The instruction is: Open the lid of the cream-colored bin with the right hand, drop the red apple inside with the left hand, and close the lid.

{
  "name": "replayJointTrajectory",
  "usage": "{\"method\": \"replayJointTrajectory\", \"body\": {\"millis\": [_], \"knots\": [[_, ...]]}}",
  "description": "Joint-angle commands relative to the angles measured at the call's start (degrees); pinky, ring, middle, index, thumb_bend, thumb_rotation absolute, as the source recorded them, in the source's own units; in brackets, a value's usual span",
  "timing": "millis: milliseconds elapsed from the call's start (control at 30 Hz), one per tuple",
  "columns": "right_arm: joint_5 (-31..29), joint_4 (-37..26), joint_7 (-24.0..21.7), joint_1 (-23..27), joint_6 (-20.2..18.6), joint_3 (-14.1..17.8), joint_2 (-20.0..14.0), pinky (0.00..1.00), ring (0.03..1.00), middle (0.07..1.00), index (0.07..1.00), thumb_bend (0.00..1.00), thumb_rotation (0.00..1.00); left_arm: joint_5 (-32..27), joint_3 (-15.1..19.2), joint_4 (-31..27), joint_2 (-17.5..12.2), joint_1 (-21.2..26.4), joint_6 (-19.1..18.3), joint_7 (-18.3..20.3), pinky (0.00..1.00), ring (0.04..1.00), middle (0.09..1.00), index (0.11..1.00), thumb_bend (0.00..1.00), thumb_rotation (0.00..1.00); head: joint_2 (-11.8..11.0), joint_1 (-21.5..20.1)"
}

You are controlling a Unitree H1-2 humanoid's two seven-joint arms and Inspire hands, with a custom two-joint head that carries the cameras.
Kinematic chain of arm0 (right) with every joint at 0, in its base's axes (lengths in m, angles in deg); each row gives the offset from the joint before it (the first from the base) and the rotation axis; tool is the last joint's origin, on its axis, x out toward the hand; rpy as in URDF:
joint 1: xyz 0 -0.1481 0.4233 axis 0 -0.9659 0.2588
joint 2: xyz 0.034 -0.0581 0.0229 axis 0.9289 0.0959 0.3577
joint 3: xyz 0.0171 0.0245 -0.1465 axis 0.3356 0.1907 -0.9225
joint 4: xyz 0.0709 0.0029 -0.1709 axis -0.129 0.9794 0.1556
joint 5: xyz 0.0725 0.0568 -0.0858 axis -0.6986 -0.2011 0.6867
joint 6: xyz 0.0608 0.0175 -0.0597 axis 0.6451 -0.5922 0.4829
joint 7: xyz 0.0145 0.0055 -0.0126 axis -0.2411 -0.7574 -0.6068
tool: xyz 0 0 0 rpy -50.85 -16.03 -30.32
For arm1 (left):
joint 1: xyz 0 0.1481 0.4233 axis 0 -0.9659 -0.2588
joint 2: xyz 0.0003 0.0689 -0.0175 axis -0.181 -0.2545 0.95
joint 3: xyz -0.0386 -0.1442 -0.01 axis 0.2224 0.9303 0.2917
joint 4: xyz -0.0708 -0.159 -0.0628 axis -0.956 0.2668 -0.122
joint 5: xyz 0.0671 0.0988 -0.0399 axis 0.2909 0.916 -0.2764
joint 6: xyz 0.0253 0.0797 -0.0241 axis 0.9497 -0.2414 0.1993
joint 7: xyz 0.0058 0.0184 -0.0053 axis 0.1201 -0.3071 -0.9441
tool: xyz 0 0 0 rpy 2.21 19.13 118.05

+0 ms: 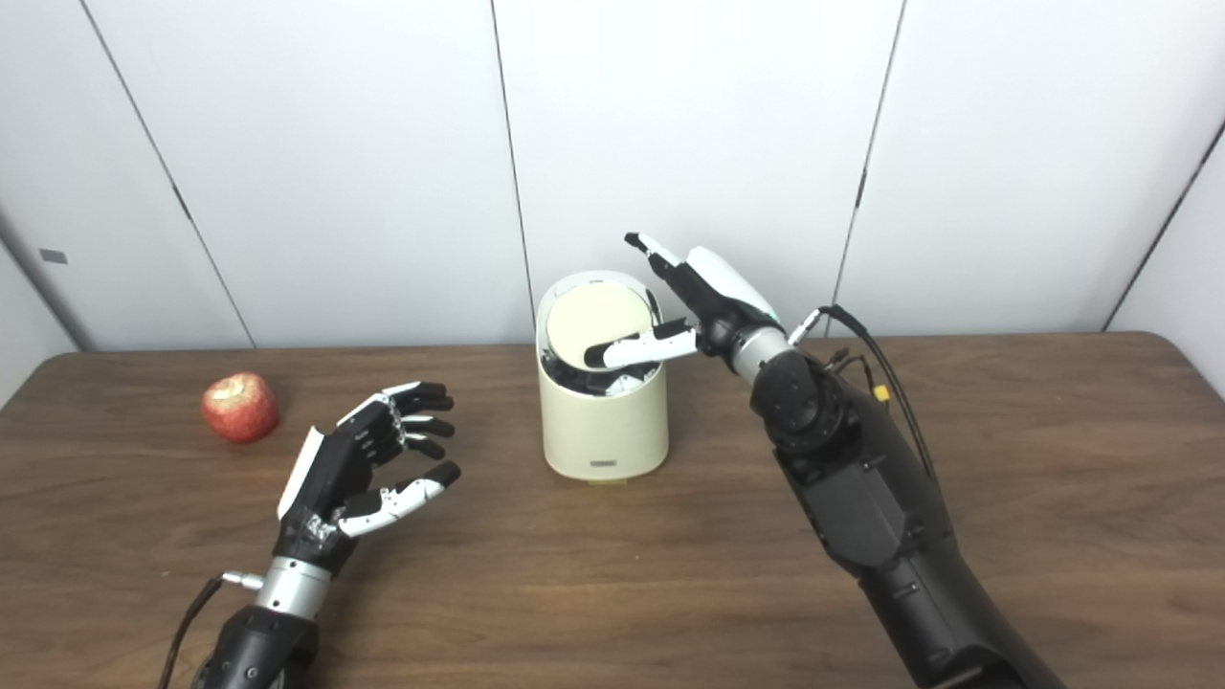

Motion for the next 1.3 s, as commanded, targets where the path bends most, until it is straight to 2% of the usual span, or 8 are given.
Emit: {"method": "replayJointTrajectory", "body": {"millis": [0,333,700,867,1033,1267], "knots": [[0.97,-0.81,1.68,3.90,1.58,-0.02,-0.17,0.90,0.962,0.971,0.974,0.86,0.48,0.74,-0.94,2.86,1.71,-2.82,0.82,-1.05,0.55,0.646,0.736,0.759,0.63,0.07,0.05,-0.01],[1.78,0.16,1.59,4.52,1.67,0.01,0.10,0.85,0.948,0.965,0.969,0.85,0.49,0.55,-0.87,2.92,1.92,-2.86,0.87,-0.72,0.56,0.653,0.737,0.758,0.63,0.08,0.06,0.09],[2.07,0.76,1.38,4.89,1.09,0.36,-0.59,0.87,0.959,0.972,0.973,0.82,0.49,-0.12,-0.90,2.15,1.98,-3.25,0.18,-0.24,0.56,0.651,0.732,0.758,0.63,0.06,0.52,0.09],[1.98,0.26,1.35,4.66,0.58,0.93,-0.74,0.90,0.969,0.974,0.971,0.81,0.46,0.39,-1.02,1.96,1.75,-3.38,0.15,-0.29,0.56,0.653,0.738,0.764,0.62,0.08,0.64,0.06],[2.04,-0.13,1.35,4.47,0.50,1.26,-0.86,0.91,0.967,0.972,0.970,0.79,0.44,-0.10,-0.98,2.08,1.71,-3.33,0.18,0.03,0.57,0.653,0.734,0.763,0.63,0.06,0.74,-0.05],[2.23,-0.18,1.06,4.33,0.64,1.08,-1.11,0.90,0.957,0.965,0.965,0.81,0.44,-0.09,-0.93,1.44,1.85,-3.53,-0.32,-0.09,0.57,0.656,0.732,0.758,0.63,0.08,1.11,0.05]]}}
